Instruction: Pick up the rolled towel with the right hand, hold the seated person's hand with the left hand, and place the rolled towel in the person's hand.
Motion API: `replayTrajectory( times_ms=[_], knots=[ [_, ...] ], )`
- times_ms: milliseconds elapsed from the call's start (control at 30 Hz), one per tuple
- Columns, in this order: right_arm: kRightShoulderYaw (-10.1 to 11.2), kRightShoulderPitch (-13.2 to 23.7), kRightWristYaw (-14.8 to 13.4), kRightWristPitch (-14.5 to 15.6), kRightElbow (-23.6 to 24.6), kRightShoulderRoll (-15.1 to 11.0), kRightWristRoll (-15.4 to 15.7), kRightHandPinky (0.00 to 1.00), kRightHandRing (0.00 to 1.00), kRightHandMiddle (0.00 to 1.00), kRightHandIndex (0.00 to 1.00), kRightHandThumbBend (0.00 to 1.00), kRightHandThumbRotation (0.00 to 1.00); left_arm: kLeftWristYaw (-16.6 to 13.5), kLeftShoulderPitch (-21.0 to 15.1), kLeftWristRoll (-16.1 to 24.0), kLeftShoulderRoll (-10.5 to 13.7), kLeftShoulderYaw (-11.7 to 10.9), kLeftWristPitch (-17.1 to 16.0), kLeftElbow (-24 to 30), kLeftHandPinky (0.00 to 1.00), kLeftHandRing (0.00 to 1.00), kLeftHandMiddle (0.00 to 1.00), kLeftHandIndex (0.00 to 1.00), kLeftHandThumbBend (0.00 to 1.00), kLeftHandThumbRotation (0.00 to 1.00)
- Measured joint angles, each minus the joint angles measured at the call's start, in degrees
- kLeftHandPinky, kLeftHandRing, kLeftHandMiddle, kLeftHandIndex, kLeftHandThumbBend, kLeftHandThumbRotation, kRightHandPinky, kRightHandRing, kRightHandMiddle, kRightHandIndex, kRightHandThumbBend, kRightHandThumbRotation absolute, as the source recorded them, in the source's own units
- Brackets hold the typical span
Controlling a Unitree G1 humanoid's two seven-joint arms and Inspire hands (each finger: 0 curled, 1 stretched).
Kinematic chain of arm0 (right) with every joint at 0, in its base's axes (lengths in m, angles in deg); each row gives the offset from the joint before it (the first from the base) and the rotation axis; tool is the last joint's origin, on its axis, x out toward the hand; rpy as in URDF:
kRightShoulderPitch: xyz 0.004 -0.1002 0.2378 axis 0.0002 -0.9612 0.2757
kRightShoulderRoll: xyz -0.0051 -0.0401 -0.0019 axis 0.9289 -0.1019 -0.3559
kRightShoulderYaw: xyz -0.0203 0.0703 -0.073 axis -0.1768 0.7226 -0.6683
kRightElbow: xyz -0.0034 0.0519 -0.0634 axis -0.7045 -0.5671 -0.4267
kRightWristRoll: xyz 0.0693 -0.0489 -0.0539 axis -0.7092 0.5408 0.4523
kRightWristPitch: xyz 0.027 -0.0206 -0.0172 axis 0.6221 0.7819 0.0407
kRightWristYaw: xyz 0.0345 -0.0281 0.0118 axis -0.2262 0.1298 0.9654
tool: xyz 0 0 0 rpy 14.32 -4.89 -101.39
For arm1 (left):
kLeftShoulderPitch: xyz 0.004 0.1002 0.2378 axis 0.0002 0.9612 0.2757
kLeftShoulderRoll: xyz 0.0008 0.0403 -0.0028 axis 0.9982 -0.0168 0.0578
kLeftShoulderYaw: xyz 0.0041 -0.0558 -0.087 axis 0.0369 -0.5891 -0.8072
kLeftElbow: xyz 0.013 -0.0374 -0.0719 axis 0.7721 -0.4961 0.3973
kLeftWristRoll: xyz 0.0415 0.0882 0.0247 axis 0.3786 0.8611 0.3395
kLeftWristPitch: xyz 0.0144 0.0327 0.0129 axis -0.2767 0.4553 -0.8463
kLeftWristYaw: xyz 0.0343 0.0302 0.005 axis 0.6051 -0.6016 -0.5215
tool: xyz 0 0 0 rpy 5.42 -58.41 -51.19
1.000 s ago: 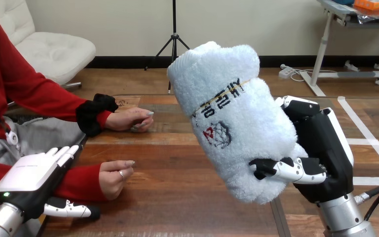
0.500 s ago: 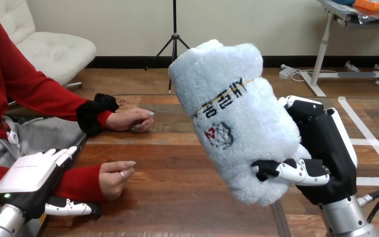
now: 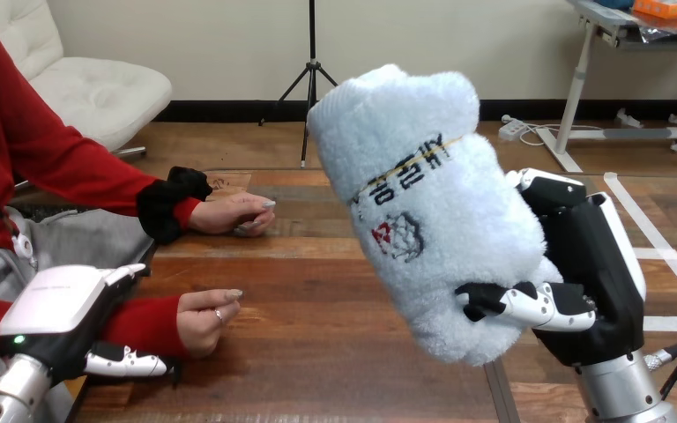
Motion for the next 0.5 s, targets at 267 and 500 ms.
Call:
replayTrajectory(
  times_ms=[267, 500],
  knots=[
    [-0.11, -0.34, -0.23, 1.05, 0.78, -0.01, -0.76, 0.0, 0.04, 0.09, 0.09, 0.47, 0.0, 0.06, -0.67, -0.48, -0.01, 0.03, -0.5, -0.02, 0.62, 0.64, 0.69, 0.74, 1.0, 0.43],
    [-0.22, -0.44, -0.33, 1.85, 0.78, 0.01, -1.22, 0.0, 0.04, 0.08, 0.09, 0.45, 0.0, 0.49, -0.73, -1.45, -0.02, 0.03, -0.87, -0.05, 0.6, 0.61, 0.65, 0.7, 0.97, 0.39]
  ],
)
